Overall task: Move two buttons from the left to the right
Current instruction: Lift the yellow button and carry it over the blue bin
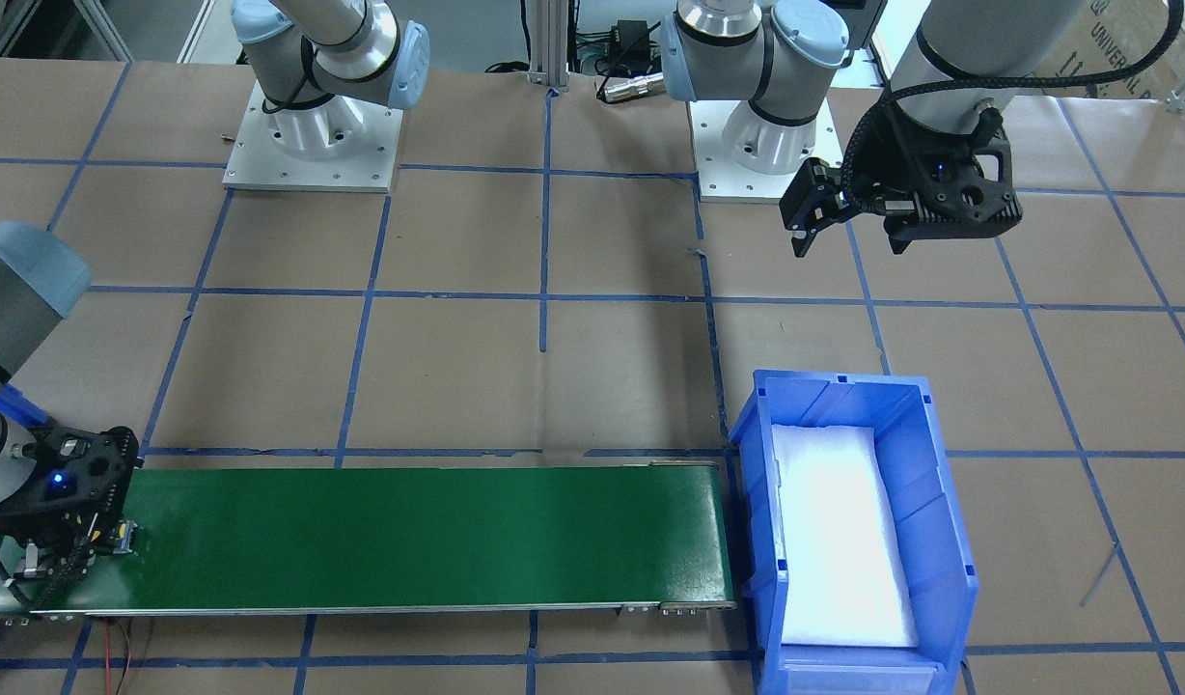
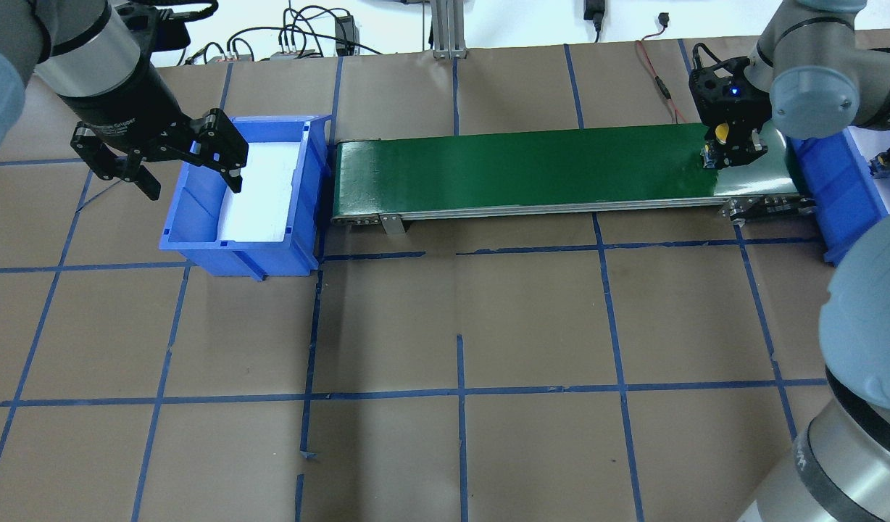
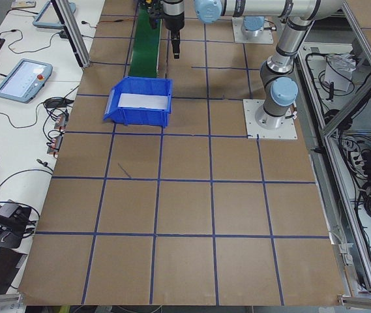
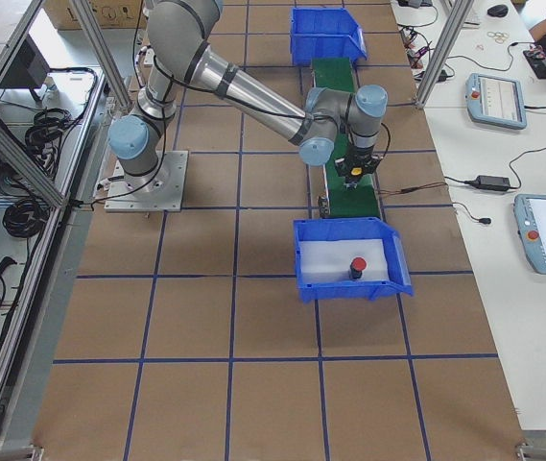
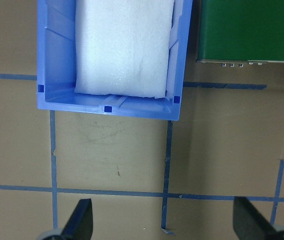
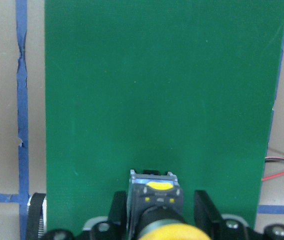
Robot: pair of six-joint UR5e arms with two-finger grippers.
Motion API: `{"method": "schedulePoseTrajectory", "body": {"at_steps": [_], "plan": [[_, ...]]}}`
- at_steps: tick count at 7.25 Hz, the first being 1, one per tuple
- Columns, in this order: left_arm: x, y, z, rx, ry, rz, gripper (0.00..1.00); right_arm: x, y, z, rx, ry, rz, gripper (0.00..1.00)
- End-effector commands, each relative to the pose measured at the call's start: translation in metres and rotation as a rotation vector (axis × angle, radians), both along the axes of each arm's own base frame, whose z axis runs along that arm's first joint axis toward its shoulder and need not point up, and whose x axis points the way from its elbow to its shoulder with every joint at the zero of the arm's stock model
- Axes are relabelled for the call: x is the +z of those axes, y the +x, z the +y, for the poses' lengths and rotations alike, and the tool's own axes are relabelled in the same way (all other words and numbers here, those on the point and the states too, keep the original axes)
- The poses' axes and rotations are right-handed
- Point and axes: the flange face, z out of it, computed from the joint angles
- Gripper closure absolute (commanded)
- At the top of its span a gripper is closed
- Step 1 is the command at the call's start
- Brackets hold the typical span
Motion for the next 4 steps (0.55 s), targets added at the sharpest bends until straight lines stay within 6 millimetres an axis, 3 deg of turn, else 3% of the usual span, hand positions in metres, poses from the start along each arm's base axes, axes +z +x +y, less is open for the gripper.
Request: {"method": "schedulePoseTrajectory", "body": {"at_steps": [1, 2, 3, 4], "plan": [[0.0, 0.001, 0.0, 0.001, 0.0, -0.001, 0.0, 0.033, -0.002, -0.005, -0.011, -0.048, 0.013, 0.93], [0.0, 0.0, 0.0, 0.0, 0.0, 0.0, 0.0, 0.066, -0.008, -0.002, 0.012, -0.077, 0.024, 0.93], [0.0, 0.0, 0.0, -0.001, 0.0, 0.0, 0.0, 0.088, -0.057, 0.006, 0.028, -0.079, 0.032, 0.93], [0.0, 0.001, 0.0, 0.0, -0.002, 0.0, 0.0, 0.091, -0.124, 0.028, -0.023, -0.026, 0.005, 0.92]]}}
